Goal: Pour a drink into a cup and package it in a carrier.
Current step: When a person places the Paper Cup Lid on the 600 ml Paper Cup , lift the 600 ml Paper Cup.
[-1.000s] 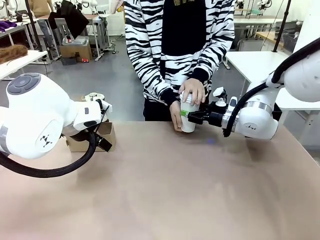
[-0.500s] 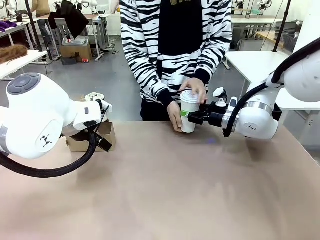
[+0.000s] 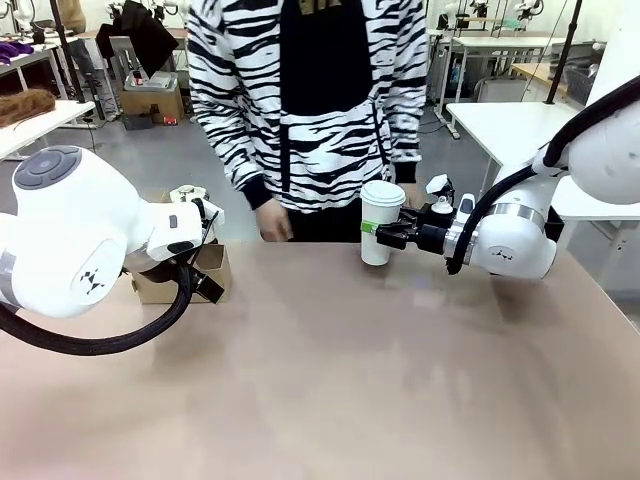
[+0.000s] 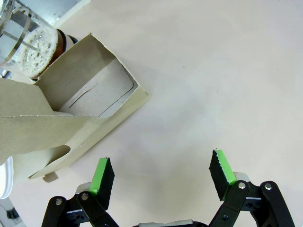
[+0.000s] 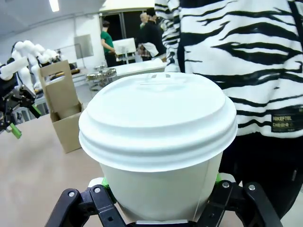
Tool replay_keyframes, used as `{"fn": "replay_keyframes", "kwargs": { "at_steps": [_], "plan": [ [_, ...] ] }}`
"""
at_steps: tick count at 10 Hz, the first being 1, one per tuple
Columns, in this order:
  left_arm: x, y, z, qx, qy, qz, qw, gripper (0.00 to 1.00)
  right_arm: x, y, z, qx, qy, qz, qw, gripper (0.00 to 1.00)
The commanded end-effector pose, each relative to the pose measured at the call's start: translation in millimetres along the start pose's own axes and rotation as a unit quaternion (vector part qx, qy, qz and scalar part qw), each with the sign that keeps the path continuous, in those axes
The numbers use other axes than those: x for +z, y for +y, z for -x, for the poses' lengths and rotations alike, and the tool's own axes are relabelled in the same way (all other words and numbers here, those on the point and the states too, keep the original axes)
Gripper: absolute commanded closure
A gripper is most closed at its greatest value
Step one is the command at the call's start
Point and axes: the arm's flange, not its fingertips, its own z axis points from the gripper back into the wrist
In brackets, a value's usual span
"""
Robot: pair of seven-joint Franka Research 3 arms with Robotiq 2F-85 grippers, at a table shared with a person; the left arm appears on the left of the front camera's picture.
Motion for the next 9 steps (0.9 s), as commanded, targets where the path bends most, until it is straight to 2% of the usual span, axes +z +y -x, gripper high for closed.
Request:
{"fn": "replay_keyframes", "kwargs": {
  "at_steps": [1,9],
  "plan": [
    [0.5,0.0,0.1,0.0,-0.001,0.001,1.0,0.0,0.4,2.3,-5.0,0.002,-0.005,0.001,1.0,0.2],
    [0.5,0.0,0.1,0.0,-0.001,0.001,1.0,0.0,0.4,2.3,-5.0,0.002,-0.005,0.001,1.0,0.2]
  ]
}}
